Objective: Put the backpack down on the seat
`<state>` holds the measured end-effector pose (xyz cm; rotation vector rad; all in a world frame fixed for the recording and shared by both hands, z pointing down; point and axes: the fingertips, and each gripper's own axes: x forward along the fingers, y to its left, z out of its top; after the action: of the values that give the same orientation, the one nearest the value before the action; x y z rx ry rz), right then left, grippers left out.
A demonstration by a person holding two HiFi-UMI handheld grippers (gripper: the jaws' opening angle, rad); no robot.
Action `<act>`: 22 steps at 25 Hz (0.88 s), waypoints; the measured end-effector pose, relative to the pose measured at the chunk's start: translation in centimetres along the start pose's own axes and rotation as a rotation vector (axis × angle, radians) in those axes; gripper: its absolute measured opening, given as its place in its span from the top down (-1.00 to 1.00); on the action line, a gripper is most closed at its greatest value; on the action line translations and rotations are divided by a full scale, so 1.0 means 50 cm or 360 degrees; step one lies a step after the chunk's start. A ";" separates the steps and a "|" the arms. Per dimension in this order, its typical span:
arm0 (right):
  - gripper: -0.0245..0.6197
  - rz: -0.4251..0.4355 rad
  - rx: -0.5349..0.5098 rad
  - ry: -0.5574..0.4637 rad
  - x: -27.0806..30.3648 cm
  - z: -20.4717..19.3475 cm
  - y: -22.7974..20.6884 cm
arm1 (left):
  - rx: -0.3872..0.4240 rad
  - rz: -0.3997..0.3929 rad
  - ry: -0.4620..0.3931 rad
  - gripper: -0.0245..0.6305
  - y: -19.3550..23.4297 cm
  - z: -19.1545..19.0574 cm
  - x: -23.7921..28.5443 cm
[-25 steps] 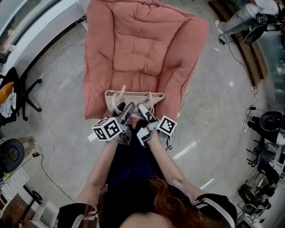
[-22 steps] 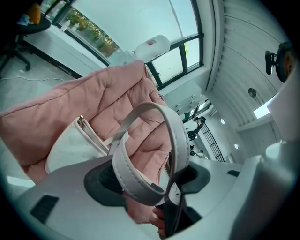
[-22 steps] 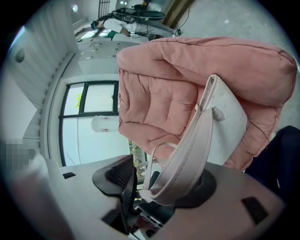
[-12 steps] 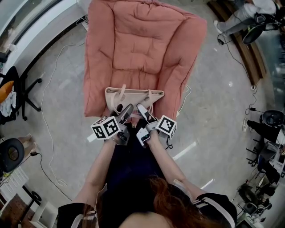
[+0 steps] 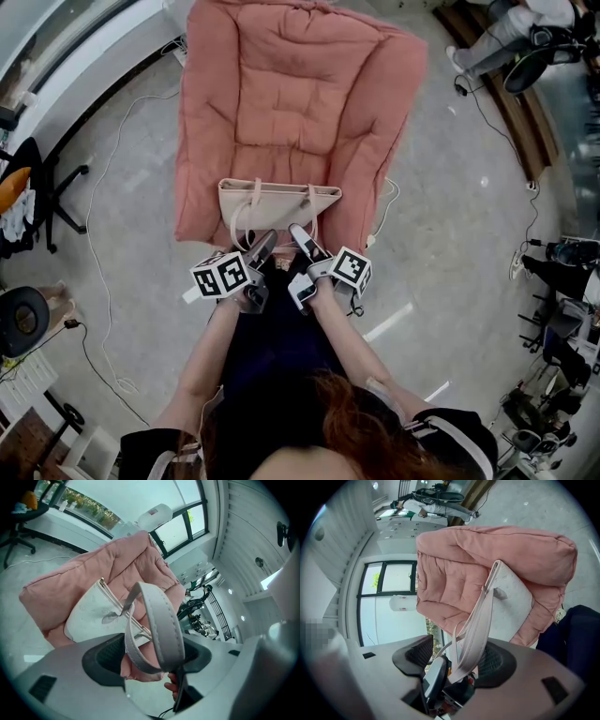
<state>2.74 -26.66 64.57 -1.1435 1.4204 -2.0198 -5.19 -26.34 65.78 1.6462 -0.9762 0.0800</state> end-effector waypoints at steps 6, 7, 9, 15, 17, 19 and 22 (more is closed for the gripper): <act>0.11 -0.0042 0.0028 -0.0029 -0.048 0.008 -0.023 | -0.0001 0.0071 -0.0005 0.03 0.007 -0.035 -0.019; 0.11 -0.0050 0.0025 -0.0034 -0.056 0.010 -0.028 | -0.0004 0.0079 -0.0008 0.03 0.008 -0.041 -0.022; 0.11 -0.0071 0.0021 -0.0046 -0.075 0.013 -0.038 | -0.0005 0.0092 -0.0013 0.03 0.008 -0.051 -0.027; 0.11 -0.0110 0.0023 -0.0086 -0.136 0.025 -0.064 | 0.0023 0.0120 0.0008 0.03 -0.006 -0.091 -0.030; 0.11 -0.0125 0.0032 -0.0102 -0.159 0.032 -0.071 | 0.0033 0.0136 0.0024 0.03 -0.011 -0.106 -0.030; 0.11 -0.0141 0.0033 -0.0119 -0.183 0.039 -0.078 | 0.0043 0.0141 0.0037 0.03 -0.019 -0.117 -0.030; 0.11 -0.0166 0.0031 -0.0138 -0.214 0.045 -0.090 | 0.0058 0.0144 0.0046 0.03 -0.027 -0.129 -0.031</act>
<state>11.25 -18.47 64.88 -1.3053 1.3211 -2.0228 -2.56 -20.13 66.05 1.6294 -1.0322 0.1828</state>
